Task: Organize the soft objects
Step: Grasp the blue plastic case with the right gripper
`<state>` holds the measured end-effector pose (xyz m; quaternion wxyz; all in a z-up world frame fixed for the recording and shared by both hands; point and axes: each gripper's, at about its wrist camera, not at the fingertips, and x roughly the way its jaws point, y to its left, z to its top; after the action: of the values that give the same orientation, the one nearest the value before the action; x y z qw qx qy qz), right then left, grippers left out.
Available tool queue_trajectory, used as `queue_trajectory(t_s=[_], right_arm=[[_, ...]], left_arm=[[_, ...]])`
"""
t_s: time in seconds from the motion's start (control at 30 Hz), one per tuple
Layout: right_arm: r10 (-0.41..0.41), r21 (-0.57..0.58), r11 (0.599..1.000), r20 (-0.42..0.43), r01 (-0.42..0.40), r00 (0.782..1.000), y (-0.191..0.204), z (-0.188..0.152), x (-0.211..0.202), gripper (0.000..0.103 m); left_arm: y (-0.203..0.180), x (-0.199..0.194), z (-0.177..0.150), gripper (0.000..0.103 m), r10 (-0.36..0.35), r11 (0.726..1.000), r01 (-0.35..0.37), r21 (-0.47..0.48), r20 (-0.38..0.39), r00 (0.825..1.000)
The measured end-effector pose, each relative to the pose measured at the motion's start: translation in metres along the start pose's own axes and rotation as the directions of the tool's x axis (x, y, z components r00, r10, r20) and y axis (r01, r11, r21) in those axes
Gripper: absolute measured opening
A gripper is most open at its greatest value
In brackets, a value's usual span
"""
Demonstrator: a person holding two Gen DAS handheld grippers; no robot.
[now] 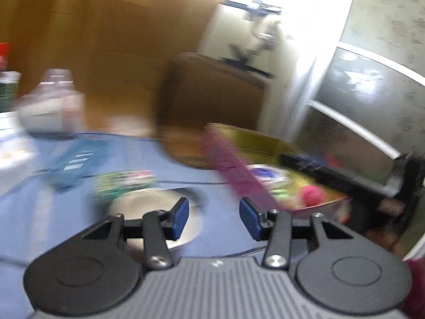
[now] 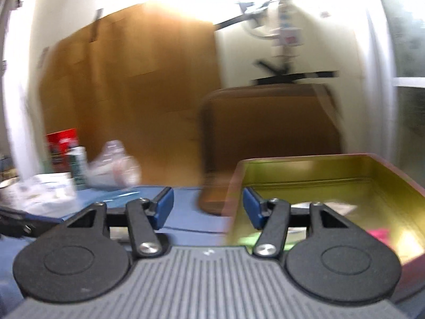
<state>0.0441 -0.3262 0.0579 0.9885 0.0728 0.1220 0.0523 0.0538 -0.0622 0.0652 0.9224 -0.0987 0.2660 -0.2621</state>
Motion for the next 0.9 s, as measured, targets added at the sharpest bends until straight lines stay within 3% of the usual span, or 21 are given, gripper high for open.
queue_trajectory(t_s=[0.13, 0.23, 0.33, 0.43, 0.53, 0.67, 0.77, 0.8, 0.9], right_arm=[[0.172, 0.040, 0.985, -0.110, -0.169, 0.979, 0.044, 0.013, 0.033, 0.061], [0.285, 0.210, 0.950, -0.265, -0.233, 0.921, 0.069, 0.031, 0.090, 0.070], [0.342, 0.439, 0.885, -0.388, -0.155, 0.856, 0.093, 0.041, 0.153, 0.077], [0.296, 0.459, 0.888, -0.516, -0.031, 0.804, 0.123, 0.041, 0.216, 0.077], [0.173, 0.374, 0.923, -0.619, 0.093, 0.766, 0.153, 0.031, 0.260, 0.077], [0.037, 0.220, 0.962, -0.687, 0.159, 0.726, 0.182, 0.017, 0.297, 0.077], [-0.018, 0.169, 0.967, -0.705, 0.193, 0.709, 0.189, 0.004, 0.308, 0.075], [-0.041, 0.138, 0.972, -0.690, 0.187, 0.722, 0.193, 0.004, 0.307, 0.074], [-0.035, 0.117, 0.980, -0.688, 0.159, 0.724, 0.201, 0.000, 0.299, 0.064]], left_arm=[[0.059, -0.032, -0.018, 0.043, 0.178, 0.981, -0.178, -0.078, 0.004, 0.984], [0.098, -0.043, -0.030, 0.043, 0.315, 0.943, -0.312, -0.113, 0.003, 0.949], [0.122, -0.048, -0.039, 0.043, 0.397, 0.912, -0.393, -0.123, 0.017, 0.917], [0.139, -0.054, -0.044, 0.044, 0.399, 0.907, -0.388, -0.164, 0.042, 0.916], [0.146, -0.060, -0.044, 0.044, 0.354, 0.920, -0.331, -0.209, 0.080, 0.932], [0.147, -0.071, -0.050, 0.046, 0.308, 0.937, -0.272, -0.218, 0.147, 0.940], [0.152, -0.078, -0.053, 0.046, 0.281, 0.941, -0.230, -0.249, 0.193, 0.940], [0.156, -0.080, -0.054, 0.046, 0.274, 0.939, -0.215, -0.268, 0.206, 0.939], [0.166, -0.088, -0.057, 0.046, 0.251, 0.930, -0.164, -0.329, 0.243, 0.937]])
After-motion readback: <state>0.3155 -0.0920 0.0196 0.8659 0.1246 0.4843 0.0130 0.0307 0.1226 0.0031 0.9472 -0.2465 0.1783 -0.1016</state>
